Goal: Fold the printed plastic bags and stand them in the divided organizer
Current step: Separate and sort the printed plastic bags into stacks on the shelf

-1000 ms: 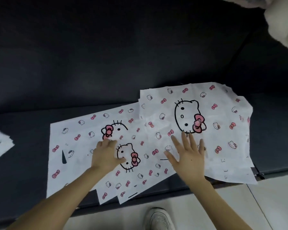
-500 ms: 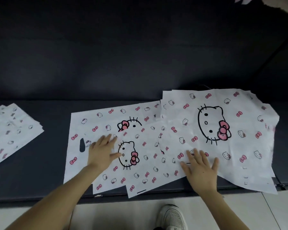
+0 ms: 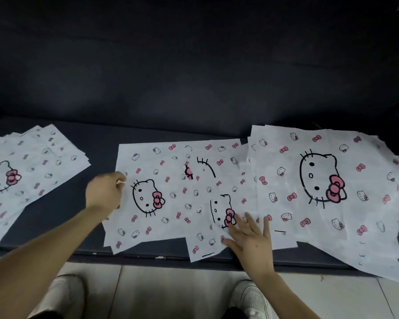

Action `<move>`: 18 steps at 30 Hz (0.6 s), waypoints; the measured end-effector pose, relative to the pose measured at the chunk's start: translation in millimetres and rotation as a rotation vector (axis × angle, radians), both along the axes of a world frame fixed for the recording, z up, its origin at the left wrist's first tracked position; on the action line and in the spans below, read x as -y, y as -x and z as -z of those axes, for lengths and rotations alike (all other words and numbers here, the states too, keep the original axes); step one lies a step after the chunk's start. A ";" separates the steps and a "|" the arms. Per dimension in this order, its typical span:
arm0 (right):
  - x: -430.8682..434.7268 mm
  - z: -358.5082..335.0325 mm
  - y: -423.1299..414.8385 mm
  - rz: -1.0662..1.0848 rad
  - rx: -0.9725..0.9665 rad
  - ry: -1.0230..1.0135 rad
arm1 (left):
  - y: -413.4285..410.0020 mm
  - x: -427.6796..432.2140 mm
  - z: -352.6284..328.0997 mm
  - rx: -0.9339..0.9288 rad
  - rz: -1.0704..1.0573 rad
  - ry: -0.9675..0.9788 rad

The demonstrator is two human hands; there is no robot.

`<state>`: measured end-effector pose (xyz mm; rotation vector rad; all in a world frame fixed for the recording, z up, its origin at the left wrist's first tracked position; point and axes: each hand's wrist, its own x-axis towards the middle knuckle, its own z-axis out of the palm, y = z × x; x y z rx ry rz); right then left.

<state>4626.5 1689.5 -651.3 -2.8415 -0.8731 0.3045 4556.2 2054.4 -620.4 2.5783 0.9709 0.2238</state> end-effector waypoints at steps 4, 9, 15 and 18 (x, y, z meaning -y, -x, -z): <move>-22.6 -10.3 11.1 0.102 -0.106 -0.207 | 11.0 -26.9 3.9 -0.243 0.098 -0.085; -53.5 -56.1 19.2 0.387 -0.433 -0.655 | 9.1 -13.9 -24.0 -0.209 0.160 0.242; -97.4 -126.2 26.4 0.380 -0.603 -0.883 | 19.9 21.3 -88.5 -0.307 -0.095 1.201; -120.0 -155.4 30.9 0.299 -0.619 -0.927 | 32.5 26.3 -98.3 -0.213 -0.218 1.490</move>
